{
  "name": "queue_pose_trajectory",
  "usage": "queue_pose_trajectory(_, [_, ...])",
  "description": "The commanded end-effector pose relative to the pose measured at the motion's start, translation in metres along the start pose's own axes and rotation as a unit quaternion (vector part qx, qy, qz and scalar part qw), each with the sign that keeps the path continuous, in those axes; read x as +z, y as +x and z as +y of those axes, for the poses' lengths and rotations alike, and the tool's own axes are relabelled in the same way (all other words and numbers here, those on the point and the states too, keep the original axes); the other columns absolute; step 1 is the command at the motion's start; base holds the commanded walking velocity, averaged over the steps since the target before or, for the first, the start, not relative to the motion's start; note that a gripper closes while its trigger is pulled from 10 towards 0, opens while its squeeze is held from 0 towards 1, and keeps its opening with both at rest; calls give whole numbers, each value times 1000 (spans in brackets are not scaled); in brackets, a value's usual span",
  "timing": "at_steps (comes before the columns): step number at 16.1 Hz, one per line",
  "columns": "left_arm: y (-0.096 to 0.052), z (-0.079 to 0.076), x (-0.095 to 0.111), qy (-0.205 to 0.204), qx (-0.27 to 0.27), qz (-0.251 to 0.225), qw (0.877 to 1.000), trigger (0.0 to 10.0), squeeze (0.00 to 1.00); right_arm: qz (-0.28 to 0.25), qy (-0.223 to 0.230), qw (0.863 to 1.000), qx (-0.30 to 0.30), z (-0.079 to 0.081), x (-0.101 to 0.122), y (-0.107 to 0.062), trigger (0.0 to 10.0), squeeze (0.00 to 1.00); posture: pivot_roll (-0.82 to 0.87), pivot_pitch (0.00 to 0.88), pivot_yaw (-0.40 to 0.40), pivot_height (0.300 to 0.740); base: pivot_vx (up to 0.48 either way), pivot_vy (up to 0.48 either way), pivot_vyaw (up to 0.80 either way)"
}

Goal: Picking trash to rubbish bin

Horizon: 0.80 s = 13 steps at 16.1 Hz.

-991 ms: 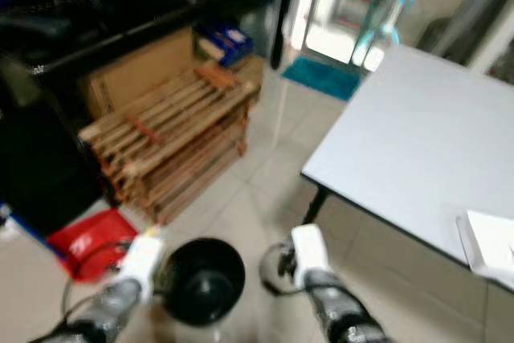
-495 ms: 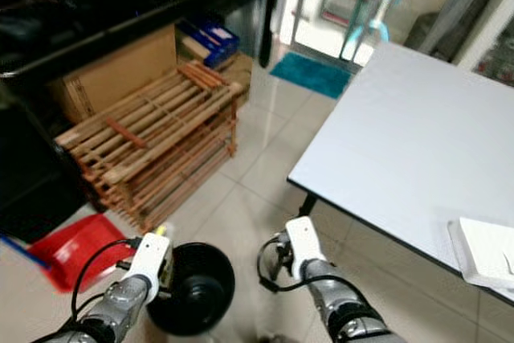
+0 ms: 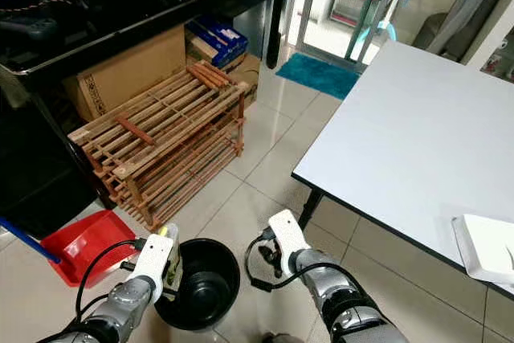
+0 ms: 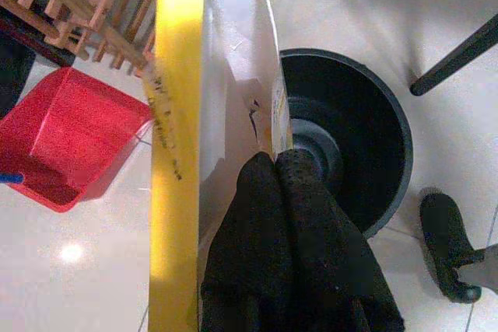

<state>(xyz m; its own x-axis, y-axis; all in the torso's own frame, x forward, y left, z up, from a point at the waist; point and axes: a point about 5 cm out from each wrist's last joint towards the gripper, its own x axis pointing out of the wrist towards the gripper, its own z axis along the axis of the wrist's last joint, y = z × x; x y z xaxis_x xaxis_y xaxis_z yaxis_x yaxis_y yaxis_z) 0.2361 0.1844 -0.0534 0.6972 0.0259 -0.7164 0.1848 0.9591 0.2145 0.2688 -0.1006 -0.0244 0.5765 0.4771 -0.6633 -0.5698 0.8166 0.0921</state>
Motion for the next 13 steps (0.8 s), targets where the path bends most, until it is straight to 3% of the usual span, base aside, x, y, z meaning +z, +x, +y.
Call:
queue_pose_trajectory(1, [0,-3,0,6,-4,-3,1000,10000,0,9,-12,1000,6,-4,4,-1,10000,0,-51,87,-104,740,0,0,0])
queue_pose_trajectory(9, [2,-6,14,15,-7,-26,1000,10000,0,-57,64,992,97,6,32,-10,10000,0,-78,105,-115,740,0,0,0])
queue_pose_trajectory(13, [3,-9,22,8,-8,-40,999,10000,0,-37,63,993,90,4,22,-16,10000,0,-91,121,-120,740,0,0,0])
